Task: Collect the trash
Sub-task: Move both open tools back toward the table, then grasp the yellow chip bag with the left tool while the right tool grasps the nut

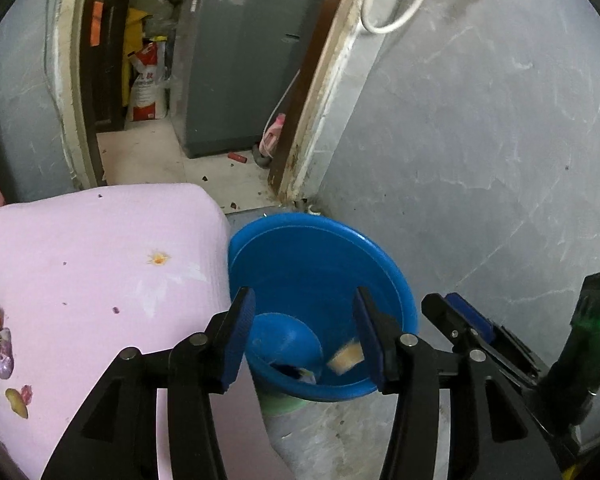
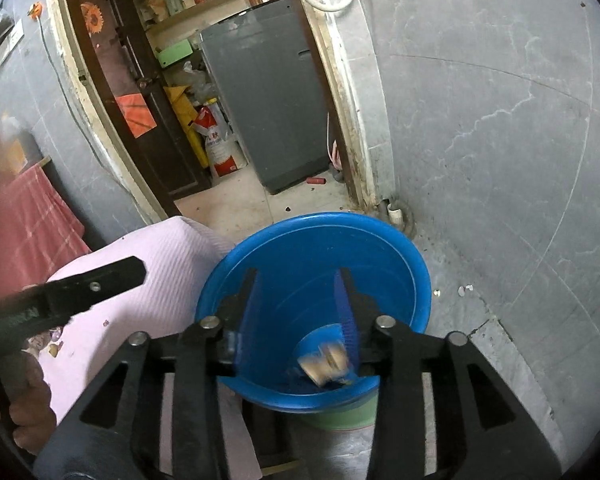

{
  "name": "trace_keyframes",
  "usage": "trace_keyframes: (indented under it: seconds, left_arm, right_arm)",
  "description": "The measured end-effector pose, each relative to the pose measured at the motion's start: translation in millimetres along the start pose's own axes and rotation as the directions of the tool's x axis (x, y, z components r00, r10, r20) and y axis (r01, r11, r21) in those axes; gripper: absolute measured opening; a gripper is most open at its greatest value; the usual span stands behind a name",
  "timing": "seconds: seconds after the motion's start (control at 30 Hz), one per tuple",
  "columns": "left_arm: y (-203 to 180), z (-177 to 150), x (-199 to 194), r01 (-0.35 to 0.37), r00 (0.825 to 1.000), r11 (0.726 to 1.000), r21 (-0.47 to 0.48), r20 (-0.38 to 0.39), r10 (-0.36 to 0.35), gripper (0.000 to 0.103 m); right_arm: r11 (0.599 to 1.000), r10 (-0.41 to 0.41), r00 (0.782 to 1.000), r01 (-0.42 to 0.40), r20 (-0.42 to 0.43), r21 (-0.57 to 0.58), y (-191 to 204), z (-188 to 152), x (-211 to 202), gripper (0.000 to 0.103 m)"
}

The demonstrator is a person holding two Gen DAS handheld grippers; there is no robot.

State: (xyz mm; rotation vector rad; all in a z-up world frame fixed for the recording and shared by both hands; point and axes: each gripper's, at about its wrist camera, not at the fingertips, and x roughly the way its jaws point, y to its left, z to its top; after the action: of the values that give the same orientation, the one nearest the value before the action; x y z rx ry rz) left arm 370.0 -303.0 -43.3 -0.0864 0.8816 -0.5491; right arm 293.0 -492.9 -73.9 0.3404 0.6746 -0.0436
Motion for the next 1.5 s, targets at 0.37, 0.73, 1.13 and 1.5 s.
trace_keyframes:
  seconds: [0.37, 0.73, 1.13, 1.5]
  left_arm:
    - [15, 6, -102, 0.002, 0.965, 1.0, -0.029, 0.264, 0.006, 0.08]
    - [40, -17, -207, -0.15, 0.859, 0.989, -0.019, 0.492, 0.14, 0.101]
    - [87, -83, -286, -0.289, 0.769, 0.953, -0.09, 0.571, 0.287, 0.101]
    - [148, -134, -321, -0.37, 0.747, 0.909, -0.192, 0.52, 0.414, 0.101]
  right_arm:
    - [0.997, 0.033, 0.965, -0.012, 0.262, -0.081, 41, 16, -77, 0.081]
    - [0.974, 0.143, 0.885, -0.047, 0.444, -0.221, 105, 7, -147, 0.103]
    - [0.932, 0.276, 0.827, -0.104, 0.49, -0.348, 179, -23, -180, 0.103]
    - [0.885, 0.361, 0.84, -0.173, 0.405, -0.432, 226, -55, -160, 0.103]
